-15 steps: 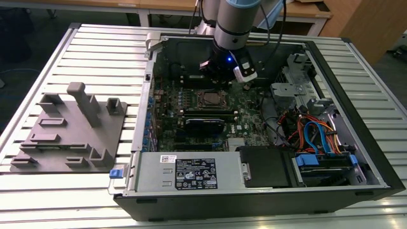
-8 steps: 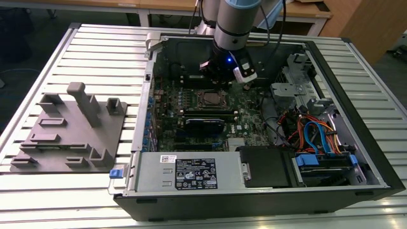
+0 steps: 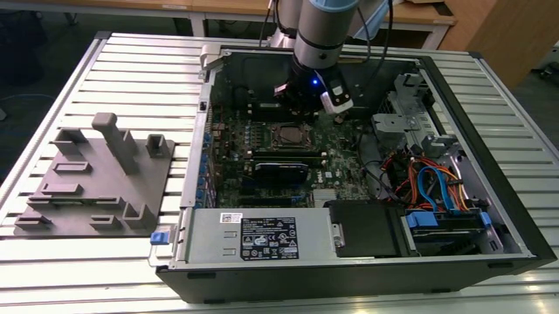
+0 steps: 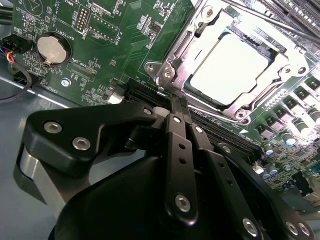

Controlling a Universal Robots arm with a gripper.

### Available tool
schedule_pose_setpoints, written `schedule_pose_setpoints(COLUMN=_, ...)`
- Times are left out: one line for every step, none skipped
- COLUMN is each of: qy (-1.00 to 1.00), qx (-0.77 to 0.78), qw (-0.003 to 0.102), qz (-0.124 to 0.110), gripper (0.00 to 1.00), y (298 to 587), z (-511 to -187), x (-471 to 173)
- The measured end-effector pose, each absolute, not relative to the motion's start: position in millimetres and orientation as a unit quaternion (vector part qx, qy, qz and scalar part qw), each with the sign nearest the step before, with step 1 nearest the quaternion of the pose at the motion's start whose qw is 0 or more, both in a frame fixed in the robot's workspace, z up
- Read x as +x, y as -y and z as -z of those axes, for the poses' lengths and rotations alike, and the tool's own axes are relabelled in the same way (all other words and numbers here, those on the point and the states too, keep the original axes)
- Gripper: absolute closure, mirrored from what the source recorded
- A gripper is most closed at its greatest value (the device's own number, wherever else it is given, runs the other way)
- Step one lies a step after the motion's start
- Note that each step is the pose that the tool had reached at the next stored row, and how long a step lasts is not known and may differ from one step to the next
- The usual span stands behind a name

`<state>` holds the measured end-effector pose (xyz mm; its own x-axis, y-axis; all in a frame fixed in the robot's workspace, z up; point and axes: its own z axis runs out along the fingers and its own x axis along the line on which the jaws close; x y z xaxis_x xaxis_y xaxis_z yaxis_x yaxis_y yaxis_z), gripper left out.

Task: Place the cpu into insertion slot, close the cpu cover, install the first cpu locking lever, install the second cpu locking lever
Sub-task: 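Install the first cpu locking lever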

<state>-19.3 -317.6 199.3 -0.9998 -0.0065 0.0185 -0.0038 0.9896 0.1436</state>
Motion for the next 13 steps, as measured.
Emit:
schedule_pose_setpoints(qy=0.997, qx=0.003, qw=0.010, qz=0.071, gripper=0.89, y=317.7, z=-199.4, x=-19.3)
schedule_pose_setpoints(qy=0.997, qx=0.002, qw=0.010, qz=0.070, gripper=0.89, y=318.0, z=-199.3, x=-19.3)
schedule_pose_setpoints(qy=0.998, qx=0.002, qw=0.010, qz=0.069, gripper=0.89, y=318.1, z=-199.4, x=-19.3)
schedule_pose_setpoints(qy=0.998, qx=0.002, qw=0.010, qz=0.069, gripper=0.89, y=318.3, z=-199.4, x=-19.3)
schedule_pose_setpoints(qy=0.998, qx=0.002, qw=0.010, qz=0.068, gripper=0.89, y=318.5, z=-199.3, x=-19.3)
schedule_pose_setpoints(qy=0.998, qx=0.002, qw=0.010, qz=0.068, gripper=0.89, y=318.5, z=-199.2, x=-19.3)
schedule_pose_setpoints(qy=0.998, qx=0.002, qw=0.010, qz=0.068, gripper=0.89, y=318.5, z=-199.0, x=-19.3)
schedule_pose_setpoints(qy=0.998, qx=0.002, qw=0.010, qz=0.068, gripper=0.89, y=318.5, z=-198.9, x=-19.3)
schedule_pose_setpoints(qy=0.998, qx=0.002, qw=0.010, qz=0.068, gripper=0.89, y=318.5, z=-198.9, x=-19.3)
schedule_pose_setpoints(qy=0.998, qx=0.002, qw=0.010, qz=0.068, gripper=0.89, y=318.5, z=-198.9, x=-19.3)
schedule_pose_setpoints(qy=0.998, qx=0.003, qw=0.010, qz=0.068, gripper=0.89, y=318.5, z=-198.8, x=-19.3)
schedule_pose_setpoints(qy=0.998, qx=0.002, qw=0.010, qz=0.068, gripper=0.89, y=318.5, z=-198.8, x=-19.3)
schedule_pose_setpoints(qy=0.998, qx=0.003, qw=0.009, qz=0.068, gripper=0.89, y=318.4, z=-198.4, x=-19.2)
